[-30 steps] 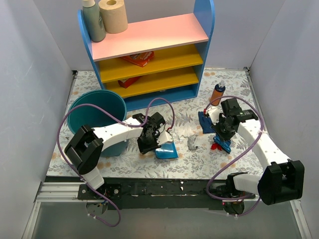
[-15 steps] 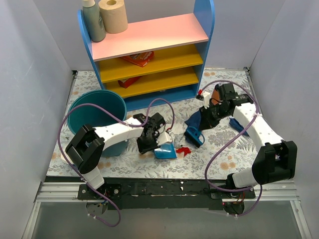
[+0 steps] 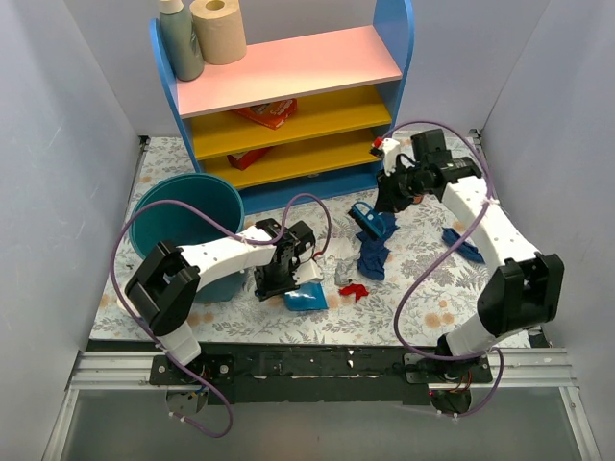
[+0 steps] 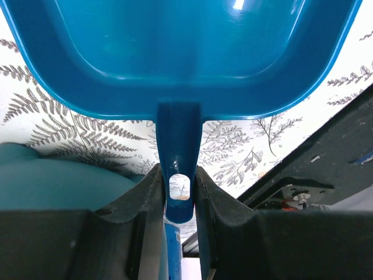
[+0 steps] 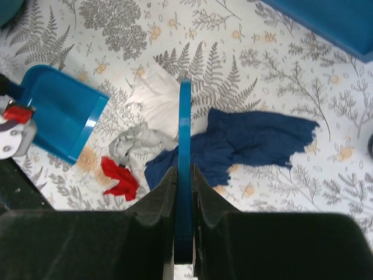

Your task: Sweep away the paper scraps from the table

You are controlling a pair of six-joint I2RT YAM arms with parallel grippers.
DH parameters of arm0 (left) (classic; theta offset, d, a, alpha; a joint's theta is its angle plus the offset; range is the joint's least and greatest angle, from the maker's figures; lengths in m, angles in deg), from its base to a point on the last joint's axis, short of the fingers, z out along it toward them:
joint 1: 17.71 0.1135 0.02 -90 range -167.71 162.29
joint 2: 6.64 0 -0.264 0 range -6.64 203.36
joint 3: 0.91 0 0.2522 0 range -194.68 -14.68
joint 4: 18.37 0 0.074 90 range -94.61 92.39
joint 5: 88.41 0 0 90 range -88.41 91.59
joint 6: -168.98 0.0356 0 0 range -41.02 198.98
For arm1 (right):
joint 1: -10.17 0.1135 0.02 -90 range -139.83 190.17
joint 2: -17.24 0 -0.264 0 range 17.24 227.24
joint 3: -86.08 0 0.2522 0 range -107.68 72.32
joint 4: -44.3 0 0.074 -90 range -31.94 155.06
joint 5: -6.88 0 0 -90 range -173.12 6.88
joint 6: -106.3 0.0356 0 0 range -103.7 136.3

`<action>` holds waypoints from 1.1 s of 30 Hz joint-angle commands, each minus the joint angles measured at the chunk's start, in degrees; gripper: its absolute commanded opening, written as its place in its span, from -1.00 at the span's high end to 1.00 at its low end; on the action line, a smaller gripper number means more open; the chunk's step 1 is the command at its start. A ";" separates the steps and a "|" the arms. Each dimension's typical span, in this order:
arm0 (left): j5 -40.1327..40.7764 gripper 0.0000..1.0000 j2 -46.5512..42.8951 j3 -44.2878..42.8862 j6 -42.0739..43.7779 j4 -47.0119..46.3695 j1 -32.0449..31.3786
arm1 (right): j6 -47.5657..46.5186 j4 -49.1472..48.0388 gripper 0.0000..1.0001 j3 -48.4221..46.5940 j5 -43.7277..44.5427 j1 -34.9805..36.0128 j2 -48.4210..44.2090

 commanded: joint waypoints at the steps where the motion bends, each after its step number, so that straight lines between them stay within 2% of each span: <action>1: 1.35 1.00 -3.37 -0.40 -1.38 3.09 0.22 | 2.81 -9.46 0.97 -4.28 2.62 5.50 4.56; 7: 1.09 1.00 -3.64 1.09 -2.35 2.91 0.22 | 0.78 -10.27 0.97 -8.41 1.47 11.31 12.21; 12: 2.05 1.00 -2.76 0.13 -2.08 2.91 0.22 | 0.17 -9.66 0.97 -6.05 4.97 11.58 14.51; 18: 2.41 1.00 -0.91 -1.80 -1.82 2.65 0.22 | -1.14 -7.73 0.97 4.04 2.72 11.58 8.55; 23: 2.06 1.00 0.58 -3.12 -1.56 2.74 0.22 | -3.78 -3.33 0.97 7.84 0.42 11.67 1.95; 30: 2.31 1.00 0.85 -2.77 -1.91 2.48 0.22 | -2.03 -1.93 0.97 6.96 6.99 11.58 -6.84; 33: 2.93 1.00 0.94 -3.12 -0.24 3.09 0.22 | -0.44 1.85 0.97 7.57 9.37 11.58 -9.04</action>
